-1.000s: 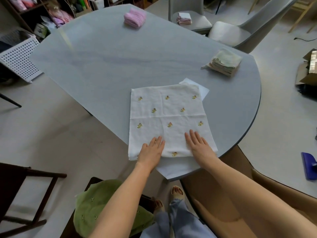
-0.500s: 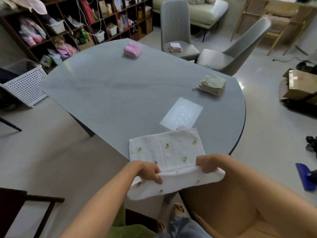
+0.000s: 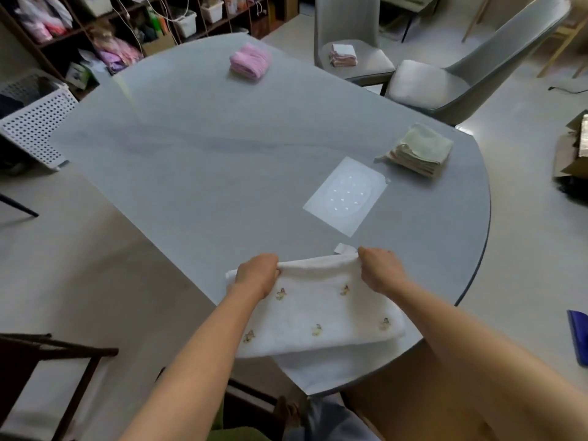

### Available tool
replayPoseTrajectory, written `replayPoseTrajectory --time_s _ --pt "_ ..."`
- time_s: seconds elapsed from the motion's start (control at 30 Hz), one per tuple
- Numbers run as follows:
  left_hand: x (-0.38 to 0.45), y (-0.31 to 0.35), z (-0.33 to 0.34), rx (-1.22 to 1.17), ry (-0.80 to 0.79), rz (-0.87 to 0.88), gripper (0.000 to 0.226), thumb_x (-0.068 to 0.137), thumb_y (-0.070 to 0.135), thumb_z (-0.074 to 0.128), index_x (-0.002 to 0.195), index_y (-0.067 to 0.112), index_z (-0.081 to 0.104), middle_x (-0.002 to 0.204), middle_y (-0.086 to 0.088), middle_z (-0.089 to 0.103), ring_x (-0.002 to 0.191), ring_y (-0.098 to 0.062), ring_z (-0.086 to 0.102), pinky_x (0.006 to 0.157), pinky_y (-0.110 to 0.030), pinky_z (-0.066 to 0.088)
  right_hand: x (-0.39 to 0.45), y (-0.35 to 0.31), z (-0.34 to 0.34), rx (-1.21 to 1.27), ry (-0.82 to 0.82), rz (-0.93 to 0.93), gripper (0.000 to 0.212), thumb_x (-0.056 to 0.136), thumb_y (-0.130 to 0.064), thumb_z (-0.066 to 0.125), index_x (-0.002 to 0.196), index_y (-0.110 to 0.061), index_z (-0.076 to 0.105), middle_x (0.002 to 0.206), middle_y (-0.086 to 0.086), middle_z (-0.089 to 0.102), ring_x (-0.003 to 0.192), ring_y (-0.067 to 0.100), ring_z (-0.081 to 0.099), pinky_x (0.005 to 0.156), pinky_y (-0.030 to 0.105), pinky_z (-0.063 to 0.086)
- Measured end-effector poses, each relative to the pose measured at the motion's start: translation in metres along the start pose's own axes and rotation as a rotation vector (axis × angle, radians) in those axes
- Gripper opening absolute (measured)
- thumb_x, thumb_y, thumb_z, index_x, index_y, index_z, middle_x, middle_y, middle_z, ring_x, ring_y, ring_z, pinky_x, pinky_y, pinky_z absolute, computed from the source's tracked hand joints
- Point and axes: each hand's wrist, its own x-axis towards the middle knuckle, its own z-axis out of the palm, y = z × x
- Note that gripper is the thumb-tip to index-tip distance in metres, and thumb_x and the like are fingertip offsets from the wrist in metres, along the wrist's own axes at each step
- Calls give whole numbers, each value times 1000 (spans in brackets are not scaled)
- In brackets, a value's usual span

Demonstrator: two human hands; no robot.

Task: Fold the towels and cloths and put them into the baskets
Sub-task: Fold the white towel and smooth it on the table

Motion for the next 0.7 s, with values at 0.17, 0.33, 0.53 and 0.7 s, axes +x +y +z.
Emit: replayPoseTrajectory --time_s 0.17,0.33,0.53,0.7 --pt "18 -2 16 -12 38 2 25 102 29 37 117 13 50 124 -6 51 115 -27 49 86 -37 40 25 6 17 31 42 3 27 86 4 38 107 -8 51 114 12 53 108 31 50 84 34 39" --pt "28 3 21 109 -38 -25 29 100 25 36 124 14 46 130 -7 47 120 -28 45 93 -39 38 36 13 26 110 61 4 17 87 1 40 98 -9 49 107 12 53 99 31 51 71 30 29" --pt "45 50 16 19 -28 163 40 97 47 42 123 19 50 126 -4 52 118 -25 46 95 -39 35 39 29 30 360 71 -17 11 89 -8 45 94 -8 55 97 7 54 88 30 52 68 32 32" --pt "58 73 23 -48 -33 171 28 98 36 46 118 17 52 125 -5 51 117 -25 45 95 -36 37 39 43 35 558 98 5 22 87 -12 60 109 -7 59 113 8 51 108 27 47 82 27 36"
